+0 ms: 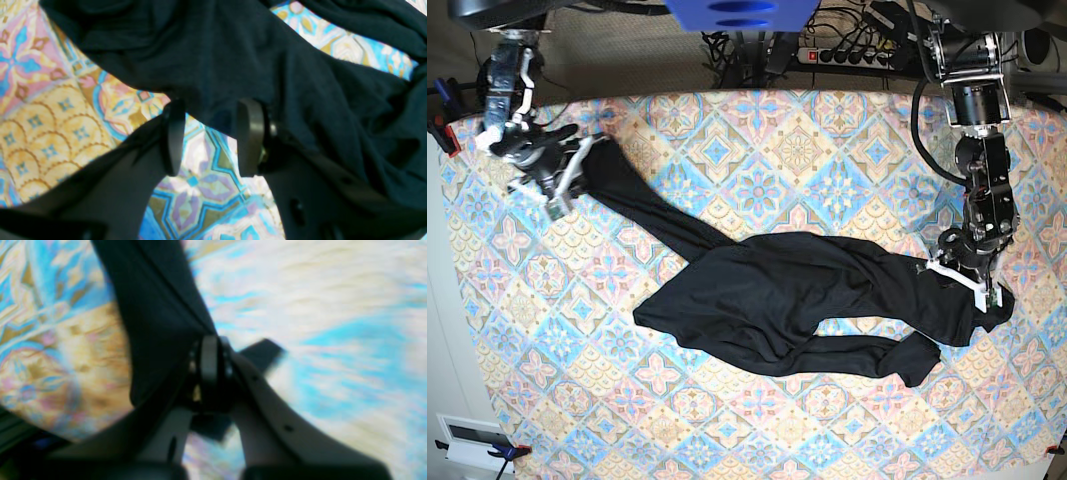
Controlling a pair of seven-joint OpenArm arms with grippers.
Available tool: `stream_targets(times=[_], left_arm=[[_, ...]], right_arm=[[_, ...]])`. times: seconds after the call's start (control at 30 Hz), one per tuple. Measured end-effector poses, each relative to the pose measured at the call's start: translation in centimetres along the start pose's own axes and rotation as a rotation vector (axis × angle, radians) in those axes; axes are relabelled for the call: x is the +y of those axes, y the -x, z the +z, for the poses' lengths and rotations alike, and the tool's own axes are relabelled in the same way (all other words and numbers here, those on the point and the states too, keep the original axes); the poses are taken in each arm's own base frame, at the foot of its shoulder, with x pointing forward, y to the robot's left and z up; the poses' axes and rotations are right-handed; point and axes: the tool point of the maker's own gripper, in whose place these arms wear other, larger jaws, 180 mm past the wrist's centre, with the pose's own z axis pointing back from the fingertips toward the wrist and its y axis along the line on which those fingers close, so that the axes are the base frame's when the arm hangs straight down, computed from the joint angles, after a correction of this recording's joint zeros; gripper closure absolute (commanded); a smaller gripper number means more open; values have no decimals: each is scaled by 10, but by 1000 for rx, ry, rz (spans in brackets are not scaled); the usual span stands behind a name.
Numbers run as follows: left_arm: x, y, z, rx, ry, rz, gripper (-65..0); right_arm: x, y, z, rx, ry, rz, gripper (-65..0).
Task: Layout the t-shirt on the table in an organized manner, then fold the t-shirt properly
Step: 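Pull the sleeve outward with the right gripper, dragging the hem with the left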
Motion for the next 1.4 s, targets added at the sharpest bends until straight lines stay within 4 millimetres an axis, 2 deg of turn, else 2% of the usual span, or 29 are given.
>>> stream_targets(times=[0.07, 0.17, 0.33, 0.43, 0.6, 0.67, 0.73, 0.8, 0.87, 0.97, 1.07, 1.13, 1.23, 1.4], left_arm=[[-1, -4, 0, -7, 2, 1, -253], [-4, -17, 0, -32, 7, 1, -253], [2, -29, 2, -47, -5, -9, -253], [6, -41, 4, -77, -15, -10, -253], [4, -37, 3, -66, -11, -10, -254], [-2, -40, 2, -67, -4, -23, -256], [-19, -39, -2, -57, 16, -103, -256], [-47, -32, -6, -29, 62, -202, -256], [-85, -21, -9, 0, 149, -301, -257], [-119, -18, -12, 17, 200, -405, -257], [-121, -29, -26, 25, 178, -411, -257], [-117, -29, -36, 48, 140, -410, -257], [-124, -8, -46, 101, 121, -491, -257], [-159, 17, -49, 128, 166, -576, -251]], right_arm=[[-23, 3, 14, -10, 70, -25, 0], [-53, 19, 32, 8, 162, -91, 0], [-107, 27, 69, -31, 327, -181, 0], [-130, 45, 86, -20, 401, -247, 0], [-157, 83, 107, 20, 489, -371, 0], [-163, 87, 115, 16, 515, -387, 0], [-164, 86, 116, 10, 520, -385, 0], [-163, 84, 115, 6, 515, -384, 0], [-162, 83, 115, 4, 515, -378, 0], [-162, 81, 116, 5, 516, -368, 0], [-153, 75, 108, 27, 485, -336, 0], [-148, 64, 105, 3, 466, -311, 0], [-150, 60, 107, -6, 473, -301, 0], [-149, 63, 107, 6, 475, -304, 0]])
